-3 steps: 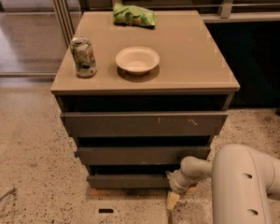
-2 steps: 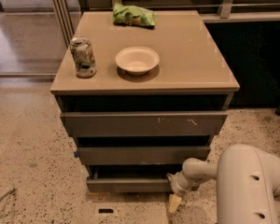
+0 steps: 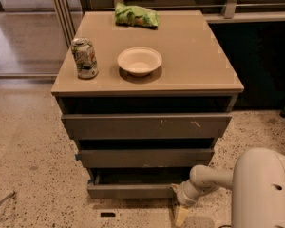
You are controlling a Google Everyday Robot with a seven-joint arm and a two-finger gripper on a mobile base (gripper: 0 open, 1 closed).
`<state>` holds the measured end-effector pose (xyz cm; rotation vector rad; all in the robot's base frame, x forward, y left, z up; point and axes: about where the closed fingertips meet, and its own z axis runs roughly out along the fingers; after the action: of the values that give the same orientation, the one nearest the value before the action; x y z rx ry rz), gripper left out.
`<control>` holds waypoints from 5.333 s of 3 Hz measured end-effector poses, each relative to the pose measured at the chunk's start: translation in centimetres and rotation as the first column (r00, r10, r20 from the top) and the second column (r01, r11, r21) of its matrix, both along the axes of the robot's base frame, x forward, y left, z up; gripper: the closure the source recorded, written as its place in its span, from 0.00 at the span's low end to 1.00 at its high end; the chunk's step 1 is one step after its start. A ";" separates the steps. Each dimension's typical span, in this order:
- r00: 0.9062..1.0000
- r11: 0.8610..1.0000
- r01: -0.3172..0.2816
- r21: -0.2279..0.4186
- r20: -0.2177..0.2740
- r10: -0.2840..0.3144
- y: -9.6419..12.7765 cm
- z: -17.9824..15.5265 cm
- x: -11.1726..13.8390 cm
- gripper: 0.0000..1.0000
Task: Open bottom drawer
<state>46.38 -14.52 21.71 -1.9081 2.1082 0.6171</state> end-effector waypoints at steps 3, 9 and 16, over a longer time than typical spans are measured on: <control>1.000 1.000 -0.026 -0.013 0.007 0.026 0.2 0.4 -2.5 0.00; 0.983 0.997 -0.064 -0.032 0.173 0.068 0.1 -3.2 4.8 0.00; 0.986 0.995 -0.092 -0.040 -0.142 0.086 -0.1 -3.5 -0.4 0.00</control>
Offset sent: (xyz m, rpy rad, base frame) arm -0.0214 0.0015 0.0038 0.0000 0.0328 0.0302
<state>45.95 -14.65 18.23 -2.0494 2.1475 0.7479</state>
